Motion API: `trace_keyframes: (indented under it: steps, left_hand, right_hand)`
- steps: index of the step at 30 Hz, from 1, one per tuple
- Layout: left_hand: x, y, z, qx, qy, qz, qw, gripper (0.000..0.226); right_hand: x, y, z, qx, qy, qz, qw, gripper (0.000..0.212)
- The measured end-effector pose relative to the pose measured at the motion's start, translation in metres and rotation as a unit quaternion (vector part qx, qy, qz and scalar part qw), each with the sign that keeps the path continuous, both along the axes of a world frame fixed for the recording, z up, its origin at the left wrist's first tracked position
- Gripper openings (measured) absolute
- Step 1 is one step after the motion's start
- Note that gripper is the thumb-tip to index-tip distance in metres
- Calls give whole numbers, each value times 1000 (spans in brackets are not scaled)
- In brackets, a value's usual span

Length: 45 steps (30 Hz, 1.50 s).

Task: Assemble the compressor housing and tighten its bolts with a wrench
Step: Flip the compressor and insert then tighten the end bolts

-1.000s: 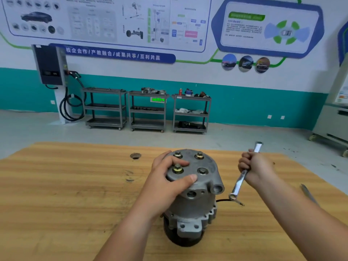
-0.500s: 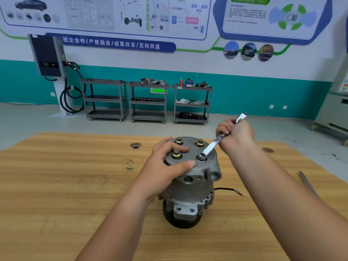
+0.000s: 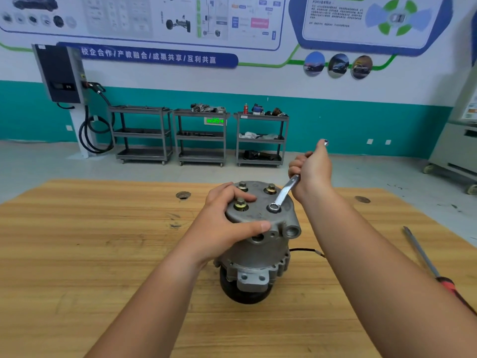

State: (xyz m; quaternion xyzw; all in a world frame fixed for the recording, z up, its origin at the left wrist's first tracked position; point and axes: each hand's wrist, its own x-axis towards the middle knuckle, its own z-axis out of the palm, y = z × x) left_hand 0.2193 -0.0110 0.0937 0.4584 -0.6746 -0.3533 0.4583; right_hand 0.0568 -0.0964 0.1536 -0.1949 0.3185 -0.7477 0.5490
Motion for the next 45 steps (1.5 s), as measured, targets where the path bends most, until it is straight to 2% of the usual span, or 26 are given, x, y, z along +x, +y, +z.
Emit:
trace_keyframes:
  steps: [7,10,14,19,22,25,31,35,38,40,45]
  left_hand:
    - [-7,3,-8,-24,22,43,999,38]
    - [-10,2,-6,-26,36,44,998,32]
    - [-11,-1,-4,-15,47,51,998,27]
    - [-9,3,-6,-23,37,59,997,27]
    - [-15,8,-7,-31,9,73,997,28]
    - [-24,12,-7,-39,-1,88,995,28]
    - [-19,14,-7,-34,-10,74,997,40]
    - [-19,15,-8,-42,-32,85,995,55]
    - [-29,17,-11,-69,-37,115,990,55]
    - [-34,18,-14,-85,-36,130,987,54]
    - [-36,17,-13,-86,-48,113,989,54]
  right_hand:
    - [-13,34,-18,-161,-56,-125,977,30]
    - [-13,54,-29,-221,-88,-149,960,27]
    - [-9,66,-34,-253,-108,-153,949,26]
    - [-14,61,-34,-211,-137,-95,963,30]
    - [-26,51,-27,-125,-195,-39,972,38]
    - [-35,41,-15,-59,-225,-21,972,36]
    - [-22,39,-13,-67,-198,-62,976,43]
    - [-19,47,-33,-93,-274,-102,952,46]
    - [-18,55,-46,-109,-328,-134,929,48]
    - [-20,60,-47,-125,-301,-160,932,50]
    - [-24,62,-13,-193,-74,-174,963,48]
